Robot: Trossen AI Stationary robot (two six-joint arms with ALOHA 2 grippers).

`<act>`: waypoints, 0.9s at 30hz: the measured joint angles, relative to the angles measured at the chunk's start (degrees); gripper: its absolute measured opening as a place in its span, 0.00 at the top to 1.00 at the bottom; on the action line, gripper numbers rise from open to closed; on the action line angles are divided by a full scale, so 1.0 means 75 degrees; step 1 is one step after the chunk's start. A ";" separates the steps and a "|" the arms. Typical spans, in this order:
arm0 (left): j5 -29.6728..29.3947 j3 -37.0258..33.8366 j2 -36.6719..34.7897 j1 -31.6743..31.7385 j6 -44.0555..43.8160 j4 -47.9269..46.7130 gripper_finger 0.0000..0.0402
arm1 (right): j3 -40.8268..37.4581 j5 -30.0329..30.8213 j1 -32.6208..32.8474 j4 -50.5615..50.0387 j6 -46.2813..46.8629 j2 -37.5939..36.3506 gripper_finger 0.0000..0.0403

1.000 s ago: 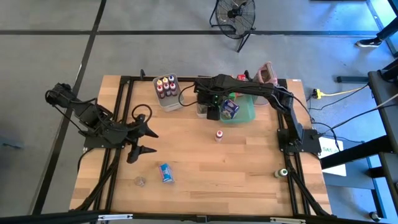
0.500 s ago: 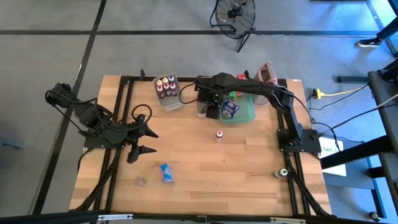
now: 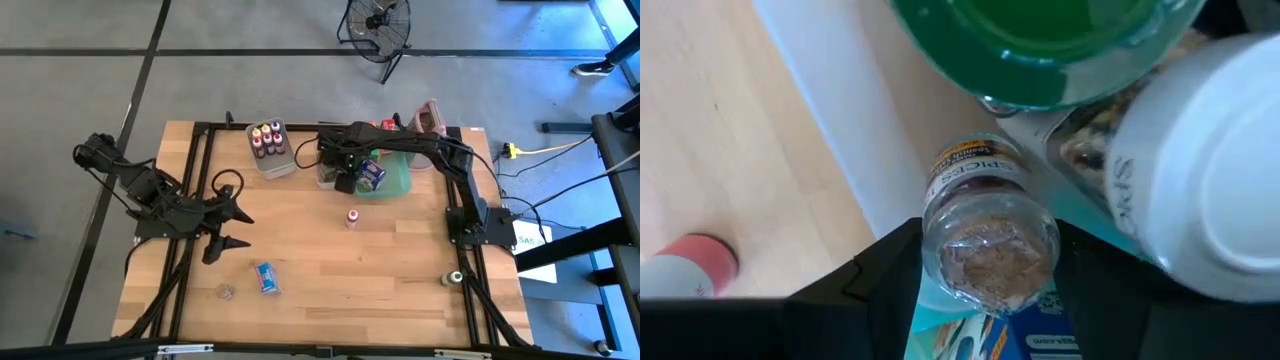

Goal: Pick & Place Kitchen Items
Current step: Put the brown seasoning bottle into the white bin, then put the pink food coloring bottle into the gray bin

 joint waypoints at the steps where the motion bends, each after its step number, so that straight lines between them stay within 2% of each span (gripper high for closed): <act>1: -0.0005 -0.0002 0.0000 0.0002 0.0000 -0.0003 0.30 | 0.0000 -0.0001 0.0008 0.0014 0.0001 0.0000 0.47; 6: -0.0011 -0.0005 0.0000 0.0002 0.0000 0.0000 0.30 | 0.0000 -0.0030 0.0013 0.0046 -0.0001 0.0000 0.43; 14: 0.0077 -0.0008 0.0000 0.0005 0.0000 0.0000 0.30 | 0.0013 -0.0013 0.0030 0.0045 0.0517 0.0000 0.28; 17: 0.0120 -0.0008 0.0000 0.0005 0.0000 0.0003 0.30 | 0.0229 0.0214 0.0079 -0.0168 0.0703 0.0006 0.27; 27: 0.0358 -0.0008 0.0000 0.0005 -0.0341 0.0015 0.30 | 0.1577 0.0217 0.0286 -0.1140 0.0781 0.0005 0.27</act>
